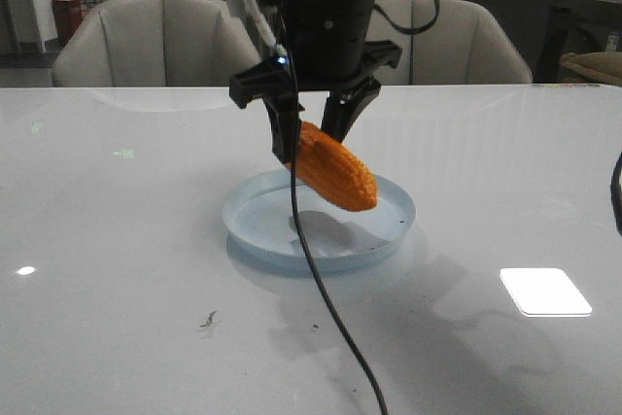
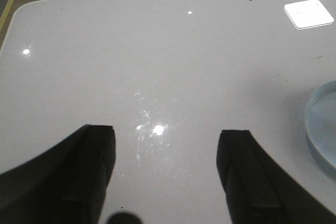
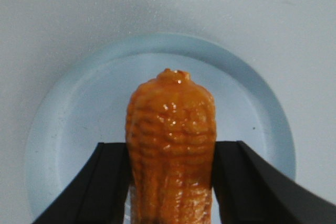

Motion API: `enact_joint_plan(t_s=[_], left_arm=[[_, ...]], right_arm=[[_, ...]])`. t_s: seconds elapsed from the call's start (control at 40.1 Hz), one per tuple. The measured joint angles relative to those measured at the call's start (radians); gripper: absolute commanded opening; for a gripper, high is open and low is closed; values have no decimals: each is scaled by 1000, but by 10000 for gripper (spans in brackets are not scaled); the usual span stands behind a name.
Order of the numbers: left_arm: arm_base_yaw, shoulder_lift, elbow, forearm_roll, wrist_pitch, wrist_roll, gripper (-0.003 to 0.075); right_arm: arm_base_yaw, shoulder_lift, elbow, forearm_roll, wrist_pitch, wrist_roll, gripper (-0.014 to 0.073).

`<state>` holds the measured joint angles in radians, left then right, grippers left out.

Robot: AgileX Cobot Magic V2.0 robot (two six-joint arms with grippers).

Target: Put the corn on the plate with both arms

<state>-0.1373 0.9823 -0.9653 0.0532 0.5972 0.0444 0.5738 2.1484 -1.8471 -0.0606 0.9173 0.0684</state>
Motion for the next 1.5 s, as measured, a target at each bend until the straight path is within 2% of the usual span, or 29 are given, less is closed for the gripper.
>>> enact_joint_plan(t_s=[0.125, 0.349, 0.424, 0.623, 0.798, 0.922, 1.072, 1.271, 1.396, 1.496], left_arm=[[0, 0, 0, -2, 0, 0, 477], [0, 0, 0, -2, 0, 0, 477], [0, 0, 0, -2, 0, 0, 477], [0, 0, 0, -2, 0, 0, 477], [0, 0, 0, -2, 0, 0, 477], [0, 0, 0, -2, 0, 0, 477], [0, 0, 0, -2, 0, 0, 477], [0, 0, 0, 0, 0, 0, 477], [0, 0, 0, 0, 0, 0, 477], [0, 0, 0, 0, 0, 0, 477]], right_arm=[[0, 36, 0, 0, 0, 0, 279], [0, 67, 0, 0, -2, 0, 552], [0, 68, -1, 0, -2, 0, 586], [0, 68, -15, 0, 8, 0, 581], [-2, 61, -101, -19, 121, 3, 581], [-17, 10, -176, -22, 150, 41, 581], [-54, -131, -261, -30, 150, 61, 581], [-147, -364, -280, -57, 208, 67, 581], [-234, -497, -270, -71, 267, 60, 581], [-304, -622, -194, -85, 277, 41, 581]])
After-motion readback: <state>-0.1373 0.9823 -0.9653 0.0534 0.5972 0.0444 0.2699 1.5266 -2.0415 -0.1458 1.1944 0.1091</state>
